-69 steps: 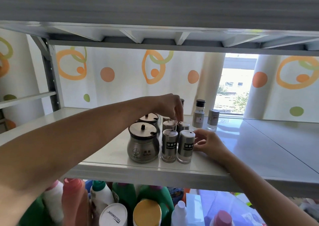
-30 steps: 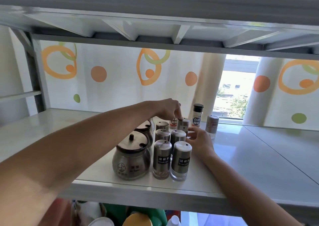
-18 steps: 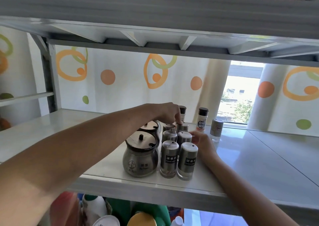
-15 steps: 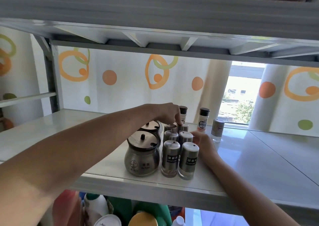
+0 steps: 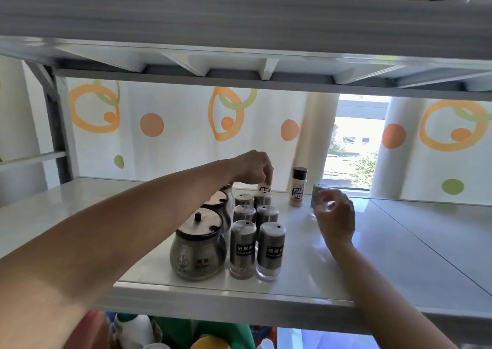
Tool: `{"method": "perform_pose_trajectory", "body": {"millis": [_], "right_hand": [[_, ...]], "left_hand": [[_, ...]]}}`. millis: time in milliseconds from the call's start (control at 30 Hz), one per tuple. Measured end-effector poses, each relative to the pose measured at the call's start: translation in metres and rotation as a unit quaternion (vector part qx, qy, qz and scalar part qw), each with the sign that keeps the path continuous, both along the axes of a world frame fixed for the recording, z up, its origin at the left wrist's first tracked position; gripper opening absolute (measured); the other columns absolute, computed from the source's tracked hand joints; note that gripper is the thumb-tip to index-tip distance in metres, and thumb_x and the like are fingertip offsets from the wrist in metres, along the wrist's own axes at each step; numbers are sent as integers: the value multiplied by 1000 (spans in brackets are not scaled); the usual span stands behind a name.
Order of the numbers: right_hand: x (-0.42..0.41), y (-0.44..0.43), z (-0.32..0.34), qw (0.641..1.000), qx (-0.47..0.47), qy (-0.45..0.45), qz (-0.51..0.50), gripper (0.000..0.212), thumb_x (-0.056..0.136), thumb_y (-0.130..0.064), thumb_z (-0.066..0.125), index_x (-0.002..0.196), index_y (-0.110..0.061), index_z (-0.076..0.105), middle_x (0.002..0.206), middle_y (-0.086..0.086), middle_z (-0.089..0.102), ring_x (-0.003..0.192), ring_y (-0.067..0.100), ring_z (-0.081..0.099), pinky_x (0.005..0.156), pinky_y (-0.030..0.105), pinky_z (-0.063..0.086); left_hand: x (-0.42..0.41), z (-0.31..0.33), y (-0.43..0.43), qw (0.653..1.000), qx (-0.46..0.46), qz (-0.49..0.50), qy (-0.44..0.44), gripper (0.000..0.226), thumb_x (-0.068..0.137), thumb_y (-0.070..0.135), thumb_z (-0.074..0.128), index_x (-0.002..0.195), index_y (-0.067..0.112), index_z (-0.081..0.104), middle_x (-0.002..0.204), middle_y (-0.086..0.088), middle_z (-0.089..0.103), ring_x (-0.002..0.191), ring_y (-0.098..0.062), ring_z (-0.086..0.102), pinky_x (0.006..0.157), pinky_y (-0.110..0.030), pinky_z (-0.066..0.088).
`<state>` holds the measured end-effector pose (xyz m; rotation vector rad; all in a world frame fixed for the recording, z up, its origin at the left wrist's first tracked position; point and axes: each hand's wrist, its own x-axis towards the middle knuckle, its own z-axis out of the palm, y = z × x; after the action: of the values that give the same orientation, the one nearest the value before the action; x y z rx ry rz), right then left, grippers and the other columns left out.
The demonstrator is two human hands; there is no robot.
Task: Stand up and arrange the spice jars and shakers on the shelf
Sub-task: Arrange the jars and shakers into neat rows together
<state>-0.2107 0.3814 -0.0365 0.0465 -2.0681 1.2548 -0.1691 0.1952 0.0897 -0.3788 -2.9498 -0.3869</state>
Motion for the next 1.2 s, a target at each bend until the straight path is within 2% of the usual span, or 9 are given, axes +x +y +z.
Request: {"method": "perform_pose_trajectory", "body": {"millis": [133, 233, 333, 500, 700, 867, 967, 1100, 1200], "right_hand": [[-23, 22, -2, 993, -65, -101, 1, 54, 74, -12, 70, 123, -15, 47, 118, 9, 57, 119, 30, 44, 83, 31, 36], [-36, 31, -5, 987, -33, -151, 41, 73, 69, -14, 75, 131, -20, 39, 127, 9, 56, 119, 29, 49, 98, 40, 41], [-42, 33, -3, 982, -12, -172, 79, 78, 68, -17, 78, 135, -20, 39, 128, 8, 57, 115, 26, 55, 100, 43, 42], [-49, 33, 0, 979, 14, -170, 108, 64, 68, -13, 78, 125, -20, 50, 120, 6, 64, 106, 23, 61, 88, 34, 46], [-54, 33, 2, 981, 23, -162, 108, 50, 66, -14, 77, 110, -22, 56, 103, 7, 70, 96, 25, 66, 88, 39, 51], [-52, 30, 1, 978, 34, -163, 128, 46, 62, -18, 82, 100, -25, 58, 89, 1, 68, 87, 22, 68, 85, 38, 53], [-48, 21, 2, 977, 42, -159, 137, 45, 59, -21, 85, 94, -27, 57, 87, 0, 69, 85, 21, 68, 84, 40, 53], [-43, 5, 1, 975, 47, -159, 148, 45, 58, -23, 86, 92, -28, 56, 90, 0, 70, 84, 20, 68, 84, 44, 54], [-38, -9, 2, 973, 57, -154, 163, 46, 60, -23, 86, 95, -25, 57, 92, 1, 70, 85, 20, 67, 84, 44, 54]], "left_hand": [[-18, -1, 23, 1000, 15, -14, -4, 49, 81, -9, 46, 124, 10, 63, 124, -8, 64, 116, -20, 58, 88, -20, 44], [-32, -6, 43, 999, 1, -39, -17, 58, 81, -10, 44, 133, 12, 55, 138, -5, 55, 127, -19, 51, 91, -15, 36], [-49, -14, 61, 998, -32, -57, -24, 59, 83, -6, 45, 139, 15, 49, 145, -4, 48, 133, -20, 45, 104, -21, 34], [-70, -24, 77, 996, -72, -49, -30, 64, 84, -6, 41, 142, 19, 44, 149, -5, 43, 136, -21, 41, 108, -29, 37], [-83, -32, 79, 995, -86, -43, -31, 63, 83, -6, 40, 139, 21, 48, 132, -5, 58, 132, -22, 44, 101, -35, 45], [-79, -30, 75, 993, -98, -59, -18, 63, 84, -5, 40, 139, 25, 49, 135, -4, 57, 125, -22, 50, 95, -30, 46], [-73, -28, 67, 994, -82, -66, -12, 59, 84, -7, 39, 134, 20, 56, 138, -5, 53, 125, -23, 50, 93, -25, 41], [-61, -21, 57, 992, -88, -90, -2, 51, 84, -7, 41, 122, 17, 66, 124, -11, 61, 116, -28, 54, 97, -37, 46], [-54, -15, 49, 995, -82, -62, 2, 53, 84, -9, 40, 122, 15, 66, 124, -11, 63, 115, -26, 55, 94, -29, 44]]}}
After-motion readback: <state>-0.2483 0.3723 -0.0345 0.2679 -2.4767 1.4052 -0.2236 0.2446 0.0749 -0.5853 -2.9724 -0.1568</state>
